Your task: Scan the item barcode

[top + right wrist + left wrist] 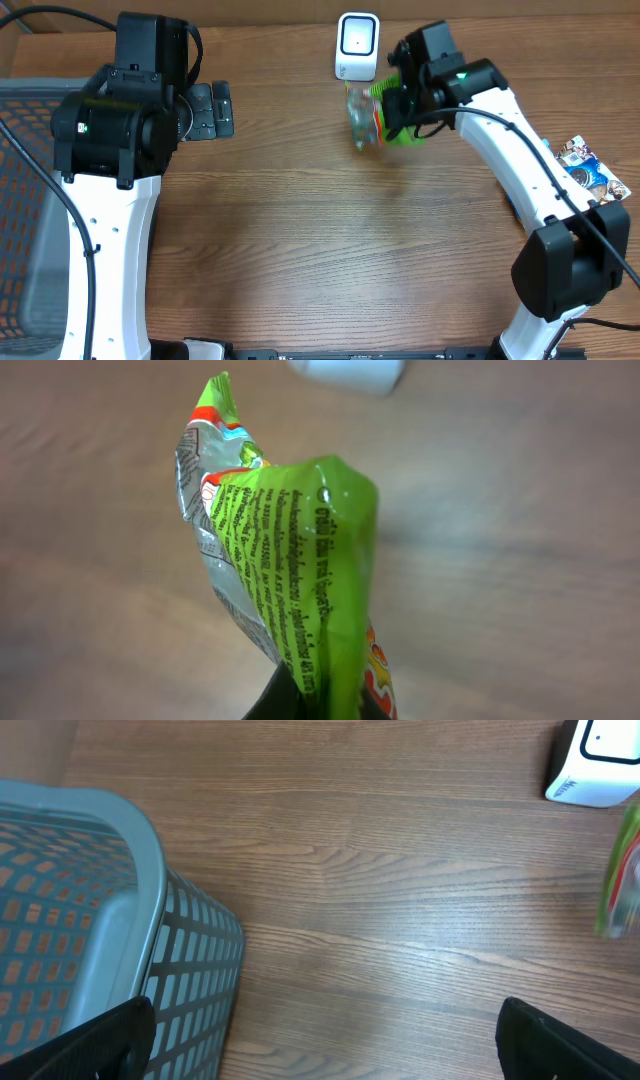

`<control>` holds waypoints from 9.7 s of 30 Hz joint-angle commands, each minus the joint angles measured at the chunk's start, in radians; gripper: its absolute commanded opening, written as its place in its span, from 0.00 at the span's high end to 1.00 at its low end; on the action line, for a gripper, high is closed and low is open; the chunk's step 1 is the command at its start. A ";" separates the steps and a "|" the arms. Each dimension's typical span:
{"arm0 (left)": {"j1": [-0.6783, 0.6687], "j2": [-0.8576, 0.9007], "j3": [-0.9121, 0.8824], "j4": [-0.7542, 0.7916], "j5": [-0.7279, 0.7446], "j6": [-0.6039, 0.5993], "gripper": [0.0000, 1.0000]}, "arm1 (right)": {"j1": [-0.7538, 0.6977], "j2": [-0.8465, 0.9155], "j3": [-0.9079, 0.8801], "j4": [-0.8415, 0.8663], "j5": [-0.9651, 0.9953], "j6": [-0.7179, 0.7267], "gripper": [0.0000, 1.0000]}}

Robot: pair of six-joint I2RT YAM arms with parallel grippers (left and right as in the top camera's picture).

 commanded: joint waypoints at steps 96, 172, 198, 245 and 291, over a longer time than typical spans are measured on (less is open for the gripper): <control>0.004 0.008 0.012 0.000 -0.013 0.022 0.00 | 0.187 0.150 0.045 0.876 0.526 -0.642 0.96; 0.004 0.008 0.012 0.000 -0.013 0.022 0.00 | -0.716 -0.869 0.220 -0.756 -0.649 0.041 0.00; 0.004 0.008 0.012 0.000 -0.013 0.022 0.00 | -0.422 -1.332 -0.762 0.378 -0.230 -0.157 0.00; 0.004 0.008 0.012 0.000 -0.013 0.022 0.00 | -0.324 -1.878 -1.716 0.842 -0.151 -0.108 0.00; 0.130 -1.538 -2.021 1.463 0.046 0.159 0.00 | -0.324 -1.878 -1.716 0.842 -0.151 -0.108 0.00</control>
